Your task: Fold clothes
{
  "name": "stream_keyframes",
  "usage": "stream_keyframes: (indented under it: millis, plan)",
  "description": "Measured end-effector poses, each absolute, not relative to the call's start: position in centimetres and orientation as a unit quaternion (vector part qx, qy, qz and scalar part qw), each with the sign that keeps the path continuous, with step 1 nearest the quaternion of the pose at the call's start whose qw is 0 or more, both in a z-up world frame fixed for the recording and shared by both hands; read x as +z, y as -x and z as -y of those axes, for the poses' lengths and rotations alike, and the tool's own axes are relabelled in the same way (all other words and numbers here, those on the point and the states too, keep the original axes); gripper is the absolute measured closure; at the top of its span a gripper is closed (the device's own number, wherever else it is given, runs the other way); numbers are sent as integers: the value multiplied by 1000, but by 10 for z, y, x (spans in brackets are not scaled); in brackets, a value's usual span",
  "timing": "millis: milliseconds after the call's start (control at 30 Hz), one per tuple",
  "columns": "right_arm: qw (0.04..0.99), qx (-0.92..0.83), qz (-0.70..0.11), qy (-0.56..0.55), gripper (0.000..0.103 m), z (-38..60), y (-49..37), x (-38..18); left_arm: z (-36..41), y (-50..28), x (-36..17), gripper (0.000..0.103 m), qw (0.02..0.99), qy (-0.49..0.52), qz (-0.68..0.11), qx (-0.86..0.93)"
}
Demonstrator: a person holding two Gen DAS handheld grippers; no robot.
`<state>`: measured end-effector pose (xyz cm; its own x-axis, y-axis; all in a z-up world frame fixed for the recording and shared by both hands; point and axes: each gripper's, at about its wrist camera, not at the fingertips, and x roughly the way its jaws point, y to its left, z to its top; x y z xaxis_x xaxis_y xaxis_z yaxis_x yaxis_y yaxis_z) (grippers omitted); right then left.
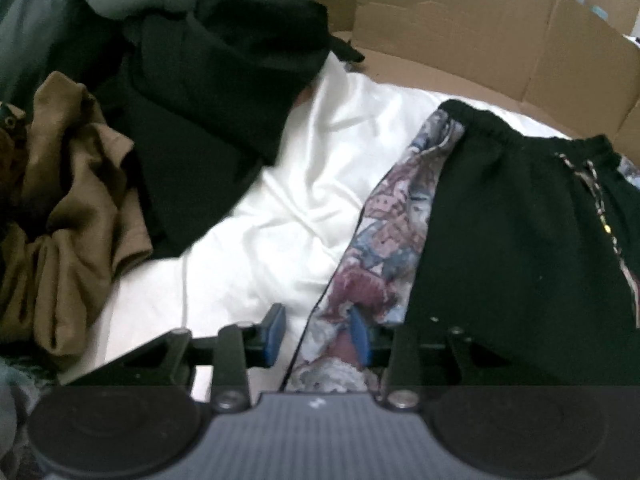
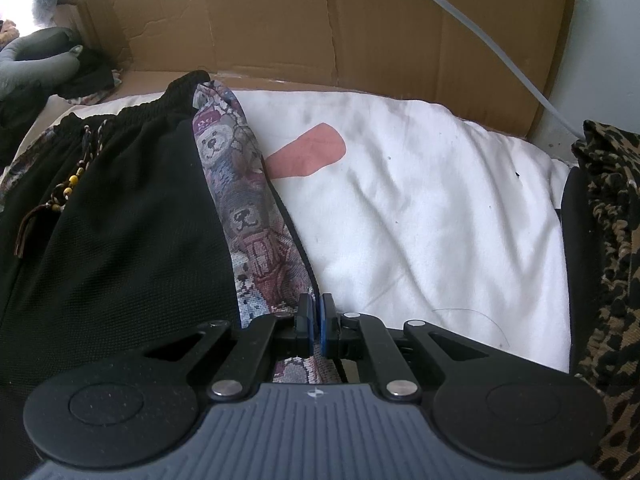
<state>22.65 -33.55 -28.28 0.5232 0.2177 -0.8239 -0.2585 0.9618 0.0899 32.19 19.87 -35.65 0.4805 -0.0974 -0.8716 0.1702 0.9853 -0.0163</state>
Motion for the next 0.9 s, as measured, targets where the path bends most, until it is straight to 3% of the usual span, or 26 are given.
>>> stream_keyframes:
  millis: [67, 433, 500, 567, 800, 900]
  plan:
    - [874, 137, -466, 19, 102, 337, -226, -281, -200, -323, -354, 76, 859, -27, -504, -82]
    - [875, 131, -464, 42, 103, 333, -226, -278, -203, -322, -359, 77, 857, -19, -508, -86]
    - [878, 128, -459, 44, 103, 336, -227, -274, -200, -322, -360, 94, 853, -24, -513, -97]
    - [879, 125, -458, 50, 103, 338, -228, -272, -196, -323, -359, 99, 853, -45, -512, -95]
    - [870, 108, -478, 58, 102, 337, -233, -281, -195, -325, -361, 99, 859, -77, -502, -69]
    - [873, 121, -469, 53, 100, 332, -235, -273, -193, -328, -356, 93, 855, -75, -509, -69]
